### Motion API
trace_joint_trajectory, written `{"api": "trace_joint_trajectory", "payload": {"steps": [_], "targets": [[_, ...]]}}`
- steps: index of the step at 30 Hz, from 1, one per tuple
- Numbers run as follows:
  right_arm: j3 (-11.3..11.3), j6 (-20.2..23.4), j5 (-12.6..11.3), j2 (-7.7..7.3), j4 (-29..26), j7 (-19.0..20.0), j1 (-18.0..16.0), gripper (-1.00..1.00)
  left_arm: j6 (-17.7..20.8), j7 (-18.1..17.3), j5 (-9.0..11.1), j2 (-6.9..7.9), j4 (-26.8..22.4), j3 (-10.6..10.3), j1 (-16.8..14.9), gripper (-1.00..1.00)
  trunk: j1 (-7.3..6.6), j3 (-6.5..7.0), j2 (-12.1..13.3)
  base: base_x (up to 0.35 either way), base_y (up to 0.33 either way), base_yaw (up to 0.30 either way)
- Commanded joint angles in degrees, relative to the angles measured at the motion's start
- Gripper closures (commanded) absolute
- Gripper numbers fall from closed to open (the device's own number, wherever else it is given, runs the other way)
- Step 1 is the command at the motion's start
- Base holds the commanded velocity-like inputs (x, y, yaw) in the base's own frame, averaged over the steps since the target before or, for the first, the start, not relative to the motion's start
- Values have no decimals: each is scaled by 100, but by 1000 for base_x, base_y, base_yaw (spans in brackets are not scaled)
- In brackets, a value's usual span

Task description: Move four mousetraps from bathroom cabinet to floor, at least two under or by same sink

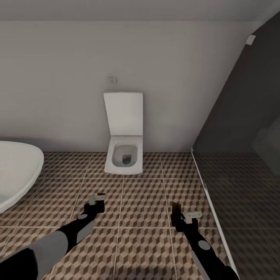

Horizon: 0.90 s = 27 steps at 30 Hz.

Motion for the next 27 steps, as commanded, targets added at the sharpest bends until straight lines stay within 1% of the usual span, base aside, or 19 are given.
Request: {"api": "trace_joint_trajectory", "payload": {"steps": [1,7,13,27], "targets": [[35,6,-64,-9,-7,-60,-3,100,-48,46,20,7,-20,-69,-3,100,23,-33,-46,0,0,0],[30,2,-63,-8,-7,-60,-3,100,-230,46,-9,13,-17,-176,-3,100,155,-193,-287,0,0,0],[27,-12,-61,-8,-7,-60,-3,100,-283,46,-12,13,-13,-303,-3,100,287,-354,-528,0,0,0],[31,-20,-61,-8,-7,-60,-3,100,-289,46,-12,13,-14,-363,-3,100,594,-729,-1089,0,0,0]]}}
